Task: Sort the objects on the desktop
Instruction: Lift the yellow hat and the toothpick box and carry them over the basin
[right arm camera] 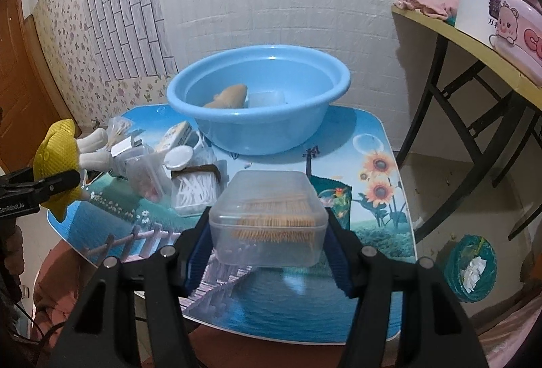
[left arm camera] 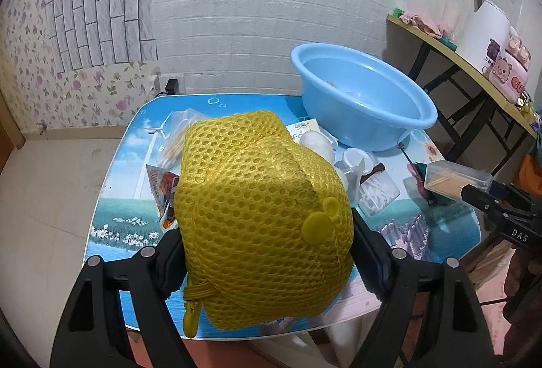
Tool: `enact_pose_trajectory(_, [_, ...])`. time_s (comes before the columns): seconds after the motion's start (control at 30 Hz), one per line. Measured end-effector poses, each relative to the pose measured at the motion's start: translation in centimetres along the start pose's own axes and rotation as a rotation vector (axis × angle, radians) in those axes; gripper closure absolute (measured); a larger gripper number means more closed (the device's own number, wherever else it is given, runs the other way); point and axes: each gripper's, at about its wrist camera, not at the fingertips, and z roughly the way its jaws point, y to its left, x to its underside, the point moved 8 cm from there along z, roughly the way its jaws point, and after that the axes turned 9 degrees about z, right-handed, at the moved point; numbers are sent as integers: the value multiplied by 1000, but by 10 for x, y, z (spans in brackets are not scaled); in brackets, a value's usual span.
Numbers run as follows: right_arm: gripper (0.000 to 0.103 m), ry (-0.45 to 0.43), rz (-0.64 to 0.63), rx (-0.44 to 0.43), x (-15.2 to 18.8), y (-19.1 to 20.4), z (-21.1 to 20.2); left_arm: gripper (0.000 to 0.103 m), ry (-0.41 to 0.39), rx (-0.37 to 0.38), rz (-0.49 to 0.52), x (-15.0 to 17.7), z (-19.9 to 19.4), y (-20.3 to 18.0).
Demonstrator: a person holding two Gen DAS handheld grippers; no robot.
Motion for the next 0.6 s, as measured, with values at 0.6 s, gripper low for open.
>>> enact_pose_trajectory(0.6, [44,-112,18,-38,-36,13,-30,22,-34,6,28,-32,-7,-11])
